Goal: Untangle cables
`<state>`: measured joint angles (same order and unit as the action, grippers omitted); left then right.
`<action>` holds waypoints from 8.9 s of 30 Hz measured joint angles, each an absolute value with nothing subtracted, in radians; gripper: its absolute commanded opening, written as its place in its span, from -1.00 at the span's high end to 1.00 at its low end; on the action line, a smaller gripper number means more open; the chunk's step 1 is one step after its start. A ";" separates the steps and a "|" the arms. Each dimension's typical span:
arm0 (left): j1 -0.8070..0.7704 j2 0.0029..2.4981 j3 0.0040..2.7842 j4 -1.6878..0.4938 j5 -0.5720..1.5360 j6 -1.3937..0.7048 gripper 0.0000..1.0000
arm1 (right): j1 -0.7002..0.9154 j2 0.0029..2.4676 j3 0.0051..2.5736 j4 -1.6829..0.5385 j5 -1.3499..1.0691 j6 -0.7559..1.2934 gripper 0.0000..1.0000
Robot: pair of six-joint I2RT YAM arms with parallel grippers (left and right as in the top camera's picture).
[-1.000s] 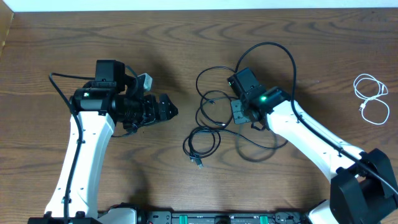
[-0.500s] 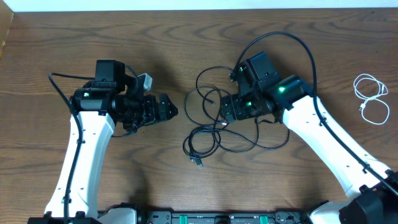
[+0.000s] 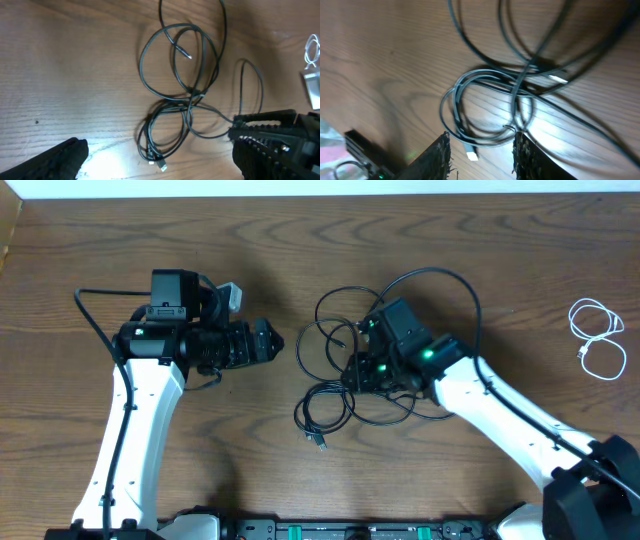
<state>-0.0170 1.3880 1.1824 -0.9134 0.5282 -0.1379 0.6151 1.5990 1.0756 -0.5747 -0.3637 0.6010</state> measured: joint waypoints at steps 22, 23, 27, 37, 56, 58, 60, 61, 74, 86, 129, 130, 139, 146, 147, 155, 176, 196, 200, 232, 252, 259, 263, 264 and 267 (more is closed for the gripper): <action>-0.018 1.452 0.774 -0.772 0.572 -0.177 0.32 | 0.686 1.904 1.003 -0.099 -0.477 0.818 0.24; -0.018 1.452 0.751 -0.744 0.587 -0.175 0.25 | 0.686 1.904 1.003 -0.099 -0.476 0.823 0.24; -0.018 1.452 0.692 -0.652 0.621 -0.178 0.21 | 0.687 1.904 1.003 -0.097 -0.476 0.880 0.27; -0.018 1.509 0.661 -0.595 0.665 -0.187 0.19 | 0.695 1.904 1.003 -0.098 -0.476 1.044 0.18; -0.049 1.605 0.661 -0.490 0.875 -0.199 0.12 | 0.702 1.904 1.003 -0.100 -0.463 1.073 0.17; -0.086 1.605 0.661 -0.490 0.846 -0.223 0.12 | 0.702 1.904 1.003 -0.100 -0.463 1.073 0.17; -0.120 1.607 0.661 -0.488 0.809 -0.254 0.22 | 0.702 1.904 1.003 -0.100 -0.463 1.073 0.17; -0.140 1.611 0.661 -0.486 0.785 -0.271 0.33 | 0.702 1.904 1.003 -0.100 -0.463 1.073 0.17; -0.176 1.605 0.661 -0.471 0.748 -0.150 0.85 | 0.665 1.885 1.002 -0.088 -0.545 0.933 0.08; -0.177 1.359 0.718 -0.461 0.753 0.084 0.85 | 0.628 1.737 1.001 -0.180 -0.591 0.953 0.09; -0.177 1.352 0.718 -0.490 0.708 0.131 0.85 | 0.807 1.785 1.001 -0.099 -0.110 1.419 0.06; -0.177 1.352 0.718 -0.490 0.708 0.131 0.85 | 0.807 1.799 1.001 -0.080 -0.109 1.424 0.10; -0.177 1.352 0.718 -0.490 0.682 0.129 0.85 | 0.786 1.874 1.001 -0.027 -0.105 1.367 0.98; -0.177 1.352 0.718 -0.484 0.498 0.012 0.85 | 0.682 1.787 1.001 -0.139 -0.132 1.213 0.98; -0.176 1.352 0.719 -0.486 0.449 -0.026 0.85 | 0.671 1.760 1.001 -0.168 -0.131 1.193 0.98; -0.051 1.353 0.719 -0.573 0.113 -0.285 0.85 | 0.552 1.517 1.000 -0.441 -0.040 1.040 0.98; 0.144 1.353 0.719 -0.594 0.224 -0.366 0.85 | 0.510 1.458 1.000 -0.430 -0.158 0.912 -0.12; -0.004 1.390 0.719 -0.517 0.369 -0.182 0.85 | 0.685 1.866 1.000 0.012 -0.296 0.947 -0.05; -0.004 1.413 0.719 -0.514 0.369 -0.182 0.85 | 0.691 1.907 1.000 0.014 -0.292 0.913 -0.05; 0.039 1.416 0.719 -0.516 0.369 -0.190 0.85 | 0.771 1.930 1.016 -0.083 -0.295 0.460 0.90; 0.215 1.416 0.719 -0.602 0.274 -0.353 0.85 | 0.629 1.629 1.035 -0.664 0.099 0.419 0.98; 0.334 1.417 0.719 -0.643 0.271 -0.435 0.85 | 0.601 1.588 1.035 -0.771 0.274 0.414 0.98; 0.392 1.417 0.719 -0.690 0.257 -0.510 0.85 | 0.579 1.588 1.035 -0.810 0.363 0.447 0.98; 0.411 1.417 0.719 -0.706 0.247 -0.541 0.85 | 0.568 1.588 1.035 -0.817 0.377 0.462 0.97; 0.464 1.417 0.719 -0.747 0.218 -0.622 0.85 | 0.532 1.588 1.035 -0.830 0.393 0.504 0.98</action>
